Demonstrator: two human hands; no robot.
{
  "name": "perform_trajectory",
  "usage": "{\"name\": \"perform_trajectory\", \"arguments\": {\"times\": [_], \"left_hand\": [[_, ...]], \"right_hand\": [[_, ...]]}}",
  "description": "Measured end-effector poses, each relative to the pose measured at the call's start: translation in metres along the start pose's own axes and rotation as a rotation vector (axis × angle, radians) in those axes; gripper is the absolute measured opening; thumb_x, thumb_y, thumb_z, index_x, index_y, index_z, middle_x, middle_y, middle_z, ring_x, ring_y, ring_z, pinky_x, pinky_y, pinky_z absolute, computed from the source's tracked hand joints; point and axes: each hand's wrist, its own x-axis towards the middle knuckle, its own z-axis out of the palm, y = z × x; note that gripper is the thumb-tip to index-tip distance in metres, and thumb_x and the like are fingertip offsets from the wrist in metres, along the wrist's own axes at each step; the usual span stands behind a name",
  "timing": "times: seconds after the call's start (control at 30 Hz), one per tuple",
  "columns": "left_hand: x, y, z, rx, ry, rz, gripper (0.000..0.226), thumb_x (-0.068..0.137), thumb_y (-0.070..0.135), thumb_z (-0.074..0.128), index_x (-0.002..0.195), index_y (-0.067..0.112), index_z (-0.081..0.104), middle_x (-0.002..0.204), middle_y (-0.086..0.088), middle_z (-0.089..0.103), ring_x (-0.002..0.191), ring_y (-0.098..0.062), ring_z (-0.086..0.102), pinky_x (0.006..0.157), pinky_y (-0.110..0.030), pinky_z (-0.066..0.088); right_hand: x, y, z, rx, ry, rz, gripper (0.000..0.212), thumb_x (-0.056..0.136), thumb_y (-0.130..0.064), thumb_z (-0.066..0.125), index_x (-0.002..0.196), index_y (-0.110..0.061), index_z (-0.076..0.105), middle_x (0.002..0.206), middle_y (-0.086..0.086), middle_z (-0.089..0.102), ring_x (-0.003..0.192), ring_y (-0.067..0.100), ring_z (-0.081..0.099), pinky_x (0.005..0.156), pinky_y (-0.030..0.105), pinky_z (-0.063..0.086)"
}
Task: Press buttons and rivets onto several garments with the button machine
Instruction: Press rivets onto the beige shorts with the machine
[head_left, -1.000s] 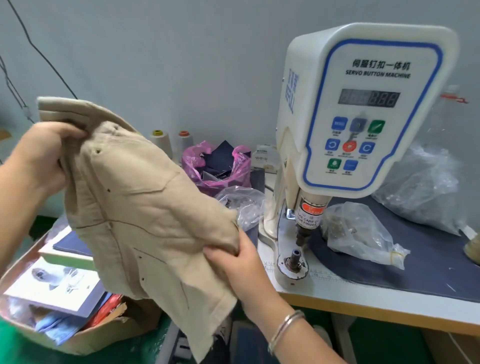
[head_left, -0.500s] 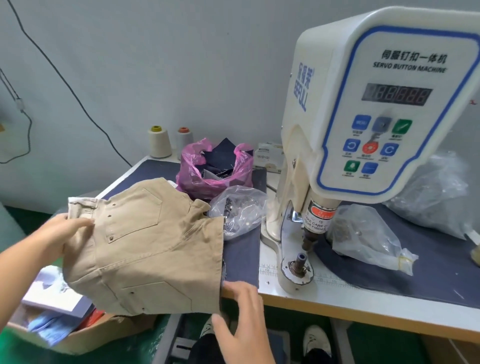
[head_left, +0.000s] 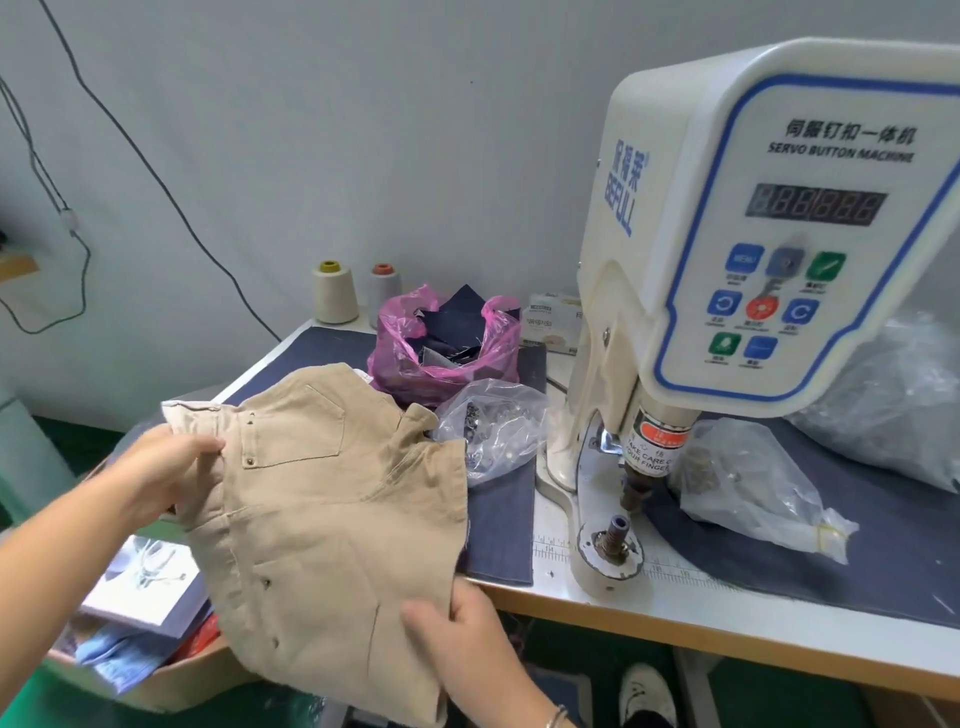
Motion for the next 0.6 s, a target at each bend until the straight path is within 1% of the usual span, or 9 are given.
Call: {"name": "perform_trajectory", "arguments": {"times": [0.07, 0.13, 0.17, 0.23, 0.3, 0.37, 0.4, 0.47, 0.6], "left_hand": [[-0.005, 0.009, 0.013, 0.184, 0.152, 0.025, 0.055, 0.086, 0.011, 0.065, 0.133, -0.004, 0.040, 0.127, -0.029, 0.050, 0.112, -0.041, 0.052, 0.095, -0.044, 0.044], [-0.020, 0.018, 0.029, 0.292, 0.330, 0.070, 0.072, 0.081, 0.009, 0.066, 0.141, 0.002, 0.025, 0.143, -0.026, 0.030, 0.130, -0.041, 0.033, 0.109, -0.047, 0.031], [-0.027, 0.022, 0.038, 0.331, 0.387, 0.152, 0.071, 0.080, 0.009, 0.064, 0.140, 0.008, 0.026, 0.145, -0.021, 0.025, 0.131, -0.039, 0.027, 0.111, -0.047, 0.025], [-0.038, 0.028, 0.058, 0.435, 0.357, 0.392, 0.060, 0.079, 0.008, 0.060, 0.136, 0.017, 0.040, 0.147, -0.014, 0.025, 0.133, -0.035, 0.024, 0.111, -0.047, 0.020], [-0.044, 0.038, 0.082, 0.531, 0.222, 0.646, 0.042, 0.082, 0.007, 0.058, 0.122, 0.019, 0.061, 0.140, -0.009, 0.043, 0.132, -0.033, 0.031, 0.108, -0.047, 0.026], [-0.051, 0.052, 0.108, 0.531, 0.086, 0.874, 0.030, 0.084, 0.006, 0.056, 0.110, 0.017, 0.068, 0.122, -0.004, 0.062, 0.122, -0.030, 0.047, 0.101, -0.046, 0.037], [-0.055, 0.062, 0.120, 0.510, 0.040, 0.944, 0.026, 0.086, 0.006, 0.057, 0.107, 0.016, 0.069, 0.115, -0.004, 0.066, 0.115, -0.029, 0.052, 0.097, -0.044, 0.039], [-0.059, 0.084, 0.143, 0.473, 0.010, 1.001, 0.020, 0.090, 0.011, 0.057, 0.106, 0.017, 0.070, 0.108, -0.001, 0.070, 0.104, -0.025, 0.057, 0.090, -0.037, 0.041], [-0.047, 0.125, 0.175, 0.587, 0.061, 1.069, 0.020, 0.094, 0.025, 0.057, 0.108, 0.027, 0.071, 0.110, 0.008, 0.071, 0.107, -0.019, 0.059, 0.091, -0.038, 0.043]], "right_hand": [[0.008, -0.023, -0.010, 0.165, 0.075, -0.121, 0.026, 0.076, -0.028, 0.059, 0.100, -0.023, 0.068, 0.100, -0.009, 0.073, 0.097, 0.008, 0.067, 0.087, 0.029, 0.054], [0.023, -0.042, -0.019, 0.222, 0.215, -0.157, 0.015, 0.089, -0.023, 0.058, 0.101, -0.020, 0.067, 0.099, -0.004, 0.073, 0.097, 0.014, 0.067, 0.088, 0.033, 0.053], [0.032, -0.048, -0.024, 0.189, 0.280, -0.146, 0.015, 0.093, -0.022, 0.055, 0.103, -0.019, 0.065, 0.102, -0.003, 0.071, 0.100, 0.015, 0.065, 0.092, 0.035, 0.051], [0.045, -0.050, -0.027, 0.022, 0.361, -0.110, 0.018, 0.097, -0.022, 0.050, 0.109, -0.015, 0.061, 0.109, 0.001, 0.066, 0.105, 0.017, 0.060, 0.096, 0.037, 0.046], [0.055, -0.038, -0.027, -0.314, 0.337, -0.161, 0.021, 0.098, -0.026, 0.045, 0.108, -0.011, 0.055, 0.110, 0.004, 0.060, 0.105, 0.020, 0.056, 0.093, 0.036, 0.045], [0.063, -0.022, -0.026, -0.716, 0.288, -0.256, 0.026, 0.100, -0.032, 0.039, 0.110, -0.011, 0.050, 0.111, 0.004, 0.055, 0.103, 0.021, 0.053, 0.088, 0.033, 0.043], [0.066, -0.016, -0.026, -0.852, 0.284, -0.291, 0.029, 0.100, -0.035, 0.037, 0.114, -0.012, 0.049, 0.114, 0.004, 0.053, 0.105, 0.021, 0.051, 0.086, 0.032, 0.040], [0.069, -0.012, -0.026, -0.936, 0.305, -0.312, 0.034, 0.099, -0.039, 0.035, 0.120, -0.015, 0.047, 0.117, 0.003, 0.051, 0.108, 0.020, 0.049, 0.086, 0.031, 0.038], [0.072, -0.005, -0.026, -0.961, 0.333, -0.370, 0.036, 0.099, -0.042, 0.032, 0.119, -0.017, 0.046, 0.116, 0.002, 0.049, 0.107, 0.020, 0.048, 0.085, 0.031, 0.038]]}}
